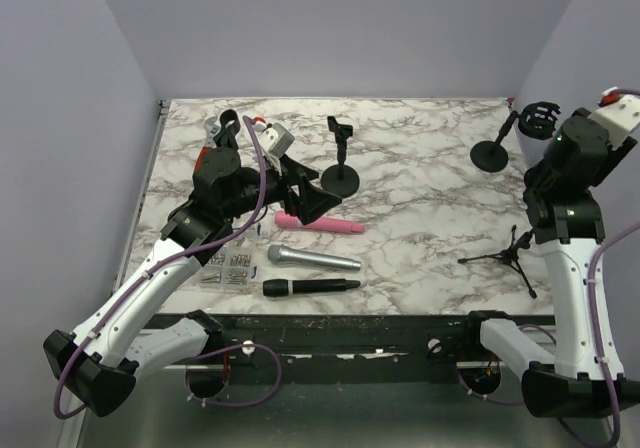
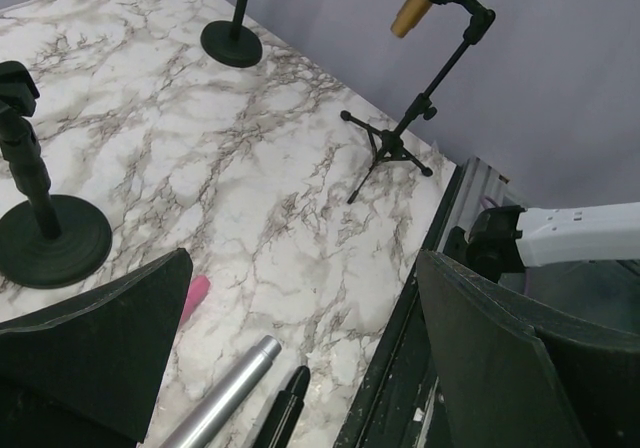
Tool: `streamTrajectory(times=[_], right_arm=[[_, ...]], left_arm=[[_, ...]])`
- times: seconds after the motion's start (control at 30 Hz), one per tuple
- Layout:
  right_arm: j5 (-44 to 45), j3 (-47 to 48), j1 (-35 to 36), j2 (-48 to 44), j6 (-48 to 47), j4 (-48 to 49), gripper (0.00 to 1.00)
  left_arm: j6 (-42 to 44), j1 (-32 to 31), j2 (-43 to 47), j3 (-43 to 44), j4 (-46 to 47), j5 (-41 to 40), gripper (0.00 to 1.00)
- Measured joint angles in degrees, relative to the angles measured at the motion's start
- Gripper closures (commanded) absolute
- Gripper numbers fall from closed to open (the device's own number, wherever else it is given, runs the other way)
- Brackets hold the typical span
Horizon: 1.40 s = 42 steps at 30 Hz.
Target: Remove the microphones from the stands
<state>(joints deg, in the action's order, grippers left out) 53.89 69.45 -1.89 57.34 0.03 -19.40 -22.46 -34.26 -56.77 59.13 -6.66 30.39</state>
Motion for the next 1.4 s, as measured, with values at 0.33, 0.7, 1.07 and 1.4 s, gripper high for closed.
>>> streamTrajectory(times=[0.33, 0.7, 1.07, 1.4], right_arm=[[-16.94, 18.10, 0.94, -5.35, -2.03, -1.03, 0.99], [-64.78, 13.25, 4.44, -5.07, -0.94, -0.72, 0.99], [-77.48, 0.79, 14.45, -1.62, 1.81, -5.14, 0.99], [-54.23, 0.11, 38.21, 9.88, -4.33, -11.89, 0.99]], left_arm=[[-0.09, 0.00, -0.42, -0.02, 0.13, 0.15, 0.01], [1.75, 0.00, 0.15, -1.99, 0.13, -4.52, 0.01], [4.63, 0.00, 5.77, -4.87, 1.75, -16.06, 0.01], [8.92, 0.00, 8.31, 2.43, 3.48, -24.76, 0.02]])
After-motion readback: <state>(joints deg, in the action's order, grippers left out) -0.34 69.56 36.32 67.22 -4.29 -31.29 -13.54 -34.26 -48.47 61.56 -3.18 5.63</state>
